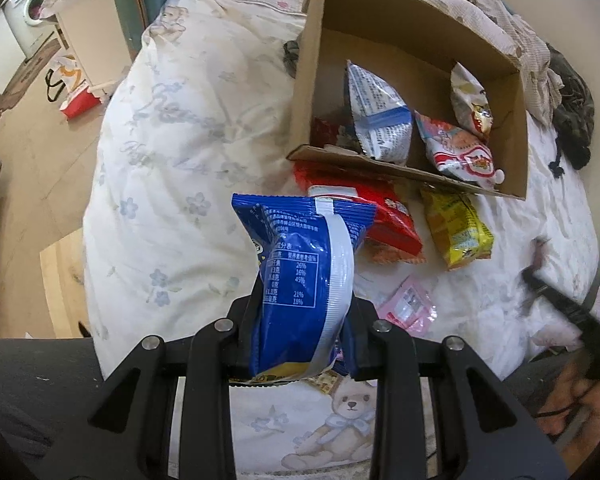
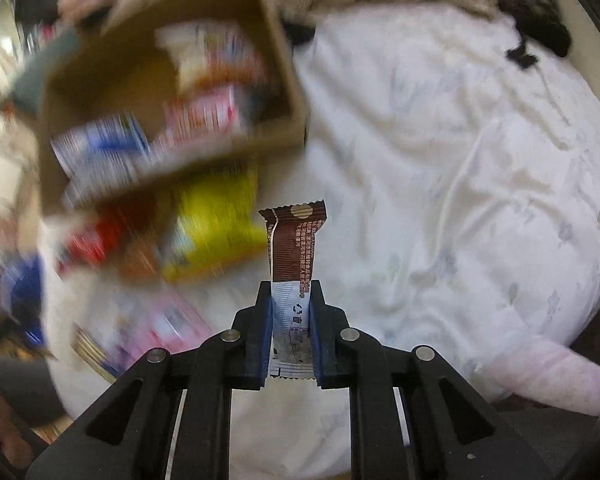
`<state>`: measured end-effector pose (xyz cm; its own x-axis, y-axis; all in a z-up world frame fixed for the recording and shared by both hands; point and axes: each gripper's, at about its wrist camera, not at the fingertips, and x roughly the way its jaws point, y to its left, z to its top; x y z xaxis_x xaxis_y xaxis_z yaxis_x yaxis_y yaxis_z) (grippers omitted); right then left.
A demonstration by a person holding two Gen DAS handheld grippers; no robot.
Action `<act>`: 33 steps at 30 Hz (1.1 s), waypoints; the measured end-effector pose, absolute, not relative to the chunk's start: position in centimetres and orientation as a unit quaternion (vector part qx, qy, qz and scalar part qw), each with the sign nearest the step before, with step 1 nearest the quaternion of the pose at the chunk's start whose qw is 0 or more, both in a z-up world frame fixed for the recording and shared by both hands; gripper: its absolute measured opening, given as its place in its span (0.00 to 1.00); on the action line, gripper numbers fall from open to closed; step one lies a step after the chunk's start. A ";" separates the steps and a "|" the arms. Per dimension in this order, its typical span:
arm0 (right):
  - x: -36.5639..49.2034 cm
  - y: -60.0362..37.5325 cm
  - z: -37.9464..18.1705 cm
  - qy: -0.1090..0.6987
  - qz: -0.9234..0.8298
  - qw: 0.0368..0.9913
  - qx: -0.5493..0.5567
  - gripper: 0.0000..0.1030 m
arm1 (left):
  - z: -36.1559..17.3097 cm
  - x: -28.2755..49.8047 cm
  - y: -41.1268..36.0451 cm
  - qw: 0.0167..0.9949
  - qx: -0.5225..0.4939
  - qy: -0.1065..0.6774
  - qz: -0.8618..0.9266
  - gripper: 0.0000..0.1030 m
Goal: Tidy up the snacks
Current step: 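Carry both snacks over the cardboard box and open both grippers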
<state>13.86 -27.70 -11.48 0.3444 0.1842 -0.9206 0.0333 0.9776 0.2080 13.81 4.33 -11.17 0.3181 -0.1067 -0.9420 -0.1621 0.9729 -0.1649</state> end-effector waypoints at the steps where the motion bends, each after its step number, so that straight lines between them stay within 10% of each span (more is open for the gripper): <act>1: 13.7 -28.1 -10.4 0.550 0.051 0.827 0.110 0.16 | -11.2 13.8 4.4 0.804 -0.113 0.583 0.020 0.26; 33: 15.8 -28.3 -3.9 0.407 0.153 0.872 0.224 0.16 | -5.6 14.9 1.8 0.881 -0.082 0.465 -0.029 0.26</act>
<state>15.78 -28.33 -3.93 0.6222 0.4497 -0.6408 -0.0846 0.8524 0.5160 14.91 1.83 -5.62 0.5652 -0.1280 -0.8150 -0.0249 0.9848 -0.1720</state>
